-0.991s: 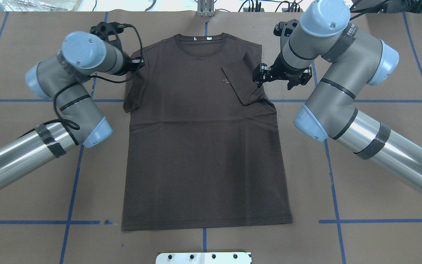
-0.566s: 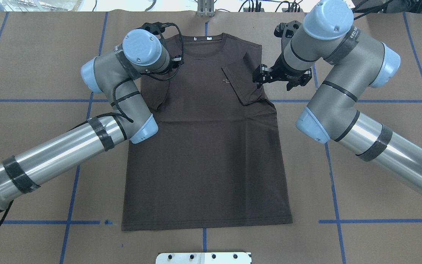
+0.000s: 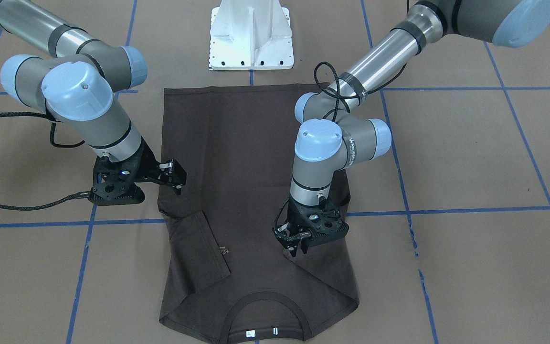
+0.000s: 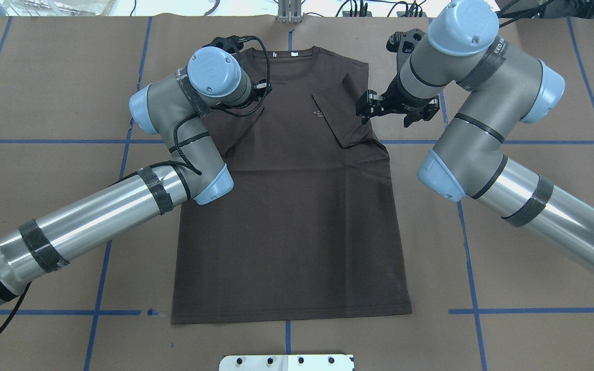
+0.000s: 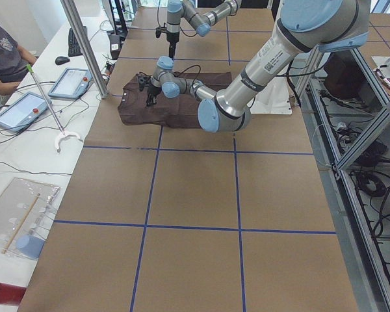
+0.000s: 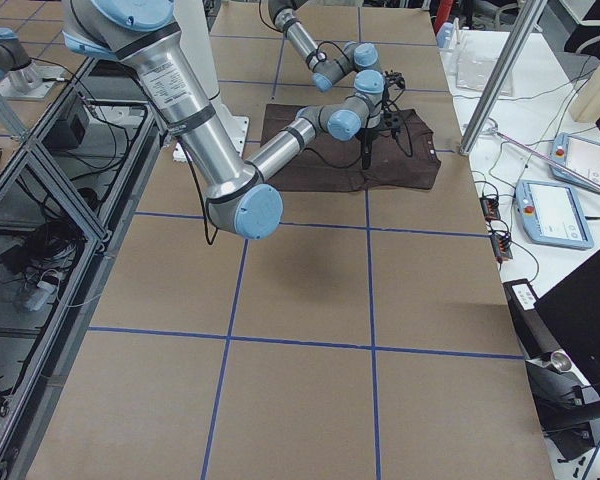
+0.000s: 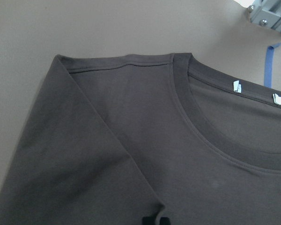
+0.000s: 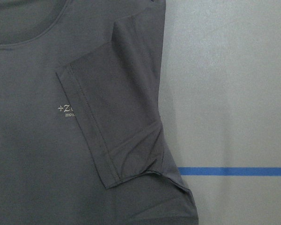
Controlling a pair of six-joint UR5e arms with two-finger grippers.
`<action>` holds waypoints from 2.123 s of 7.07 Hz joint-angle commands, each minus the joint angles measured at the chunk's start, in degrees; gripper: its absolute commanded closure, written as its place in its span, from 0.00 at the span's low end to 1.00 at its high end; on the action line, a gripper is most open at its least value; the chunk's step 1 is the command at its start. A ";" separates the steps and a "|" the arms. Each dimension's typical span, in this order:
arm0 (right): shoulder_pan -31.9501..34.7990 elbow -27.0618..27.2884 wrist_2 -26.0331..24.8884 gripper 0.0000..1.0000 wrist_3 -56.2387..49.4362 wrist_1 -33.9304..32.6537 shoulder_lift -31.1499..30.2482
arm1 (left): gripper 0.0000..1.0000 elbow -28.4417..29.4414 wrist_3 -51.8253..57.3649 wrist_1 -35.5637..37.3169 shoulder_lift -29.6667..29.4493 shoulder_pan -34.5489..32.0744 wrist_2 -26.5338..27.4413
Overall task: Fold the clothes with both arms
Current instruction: 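Move both grippers to the shirt hem corners nearest the robot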
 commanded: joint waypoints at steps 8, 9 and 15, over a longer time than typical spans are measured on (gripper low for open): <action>-36.60 27.68 -30.17 0.00 35.44 11.57 -31.35 | 0.00 -51.40 8.39 22.98 31.48 0.77 -7.90; -38.47 27.60 -31.16 0.00 36.44 11.83 -32.86 | 0.00 -51.33 8.39 22.98 31.58 0.77 -7.90; -38.93 26.98 -28.01 0.12 36.45 11.40 -32.79 | 0.00 -51.33 8.39 22.63 31.41 0.95 -7.73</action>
